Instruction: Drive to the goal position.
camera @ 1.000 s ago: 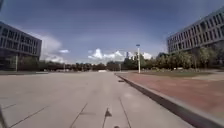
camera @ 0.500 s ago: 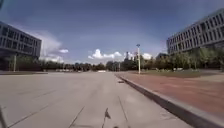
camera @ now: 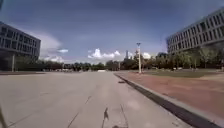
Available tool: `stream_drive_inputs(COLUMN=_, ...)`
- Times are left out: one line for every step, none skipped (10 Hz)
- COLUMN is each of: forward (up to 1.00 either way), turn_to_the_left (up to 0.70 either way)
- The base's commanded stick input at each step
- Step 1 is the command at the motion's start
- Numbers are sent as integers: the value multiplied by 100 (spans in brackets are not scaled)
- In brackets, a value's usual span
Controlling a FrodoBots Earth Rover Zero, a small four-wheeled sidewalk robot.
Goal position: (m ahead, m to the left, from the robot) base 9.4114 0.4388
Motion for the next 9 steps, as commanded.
stream_drive_inputs(forward=70, turn_to_the_left=0)
stream_drive_inputs(forward=70, turn_to_the_left=0)
stream_drive_inputs(forward=70, turn_to_the_left=0)
stream_drive_inputs(forward=70, turn_to_the_left=0)
stream_drive_inputs(forward=70, turn_to_the_left=0)
stream_drive_inputs(forward=70, turn_to_the_left=0)
stream_drive_inputs(forward=70, turn_to_the_left=0)
stream_drive_inputs(forward=70, turn_to_the_left=0)
stream_drive_inputs(forward=70, turn_to_the_left=0)
